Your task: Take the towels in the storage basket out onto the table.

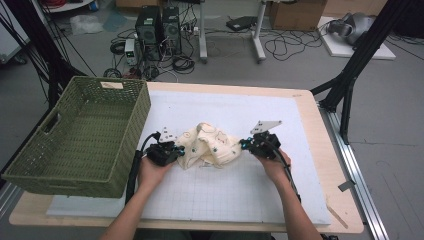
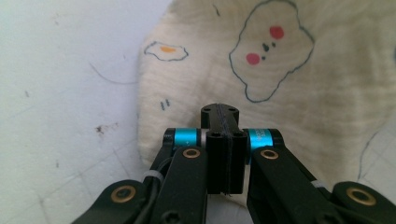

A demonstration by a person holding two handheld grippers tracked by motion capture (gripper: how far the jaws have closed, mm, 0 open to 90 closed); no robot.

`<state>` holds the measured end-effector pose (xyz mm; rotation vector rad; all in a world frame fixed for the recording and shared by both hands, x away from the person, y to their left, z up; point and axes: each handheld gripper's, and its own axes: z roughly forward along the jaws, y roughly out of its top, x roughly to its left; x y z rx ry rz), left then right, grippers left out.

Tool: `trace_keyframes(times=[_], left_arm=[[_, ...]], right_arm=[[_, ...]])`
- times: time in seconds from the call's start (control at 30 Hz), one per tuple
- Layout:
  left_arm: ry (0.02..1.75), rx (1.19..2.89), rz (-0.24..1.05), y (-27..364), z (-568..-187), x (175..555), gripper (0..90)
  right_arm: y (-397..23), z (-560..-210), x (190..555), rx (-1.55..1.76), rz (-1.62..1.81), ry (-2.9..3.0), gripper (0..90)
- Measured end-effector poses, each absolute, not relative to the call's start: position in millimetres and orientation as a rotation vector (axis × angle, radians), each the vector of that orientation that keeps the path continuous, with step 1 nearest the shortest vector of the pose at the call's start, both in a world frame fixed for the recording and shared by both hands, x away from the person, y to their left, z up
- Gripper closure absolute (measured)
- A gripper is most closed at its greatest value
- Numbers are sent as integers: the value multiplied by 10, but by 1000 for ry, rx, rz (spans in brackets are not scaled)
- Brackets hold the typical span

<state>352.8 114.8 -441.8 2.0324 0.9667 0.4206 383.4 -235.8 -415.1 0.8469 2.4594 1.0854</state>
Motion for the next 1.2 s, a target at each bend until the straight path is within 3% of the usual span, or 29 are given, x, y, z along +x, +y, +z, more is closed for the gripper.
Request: trace_keyframes(times=[0.17,0.3,0.4,0.5,0.77,1.0,1.1,1.2], left_arm=[[991,1960,454,1180,-4387,3556,895],[1023,1942,464,1198,-4435,3609,895],[1038,1938,451,1220,-4461,3631,894],[1020,1920,447,1228,-4431,3609,888],[963,1873,445,1267,-4321,3469,676],[1000,1960,400,1270,-4455,3457,558],[975,1998,423,1210,-4482,3464,588],[965,2041,459,1155,-4509,3473,680]], right_arm=[[-2592,-3903,4042,920,1037,2338,892],[-2730,-3945,4184,979,1023,2323,877],[-2778,-3999,4186,1018,1032,2334,768],[-2777,-3959,4063,971,1089,2323,740],[-2625,-3834,3477,729,1285,2344,619],[-2342,-4093,3224,628,1273,2483,516],[-2212,-4236,3242,628,1206,2518,497],[-2106,-4337,3306,634,1166,2532,541]])
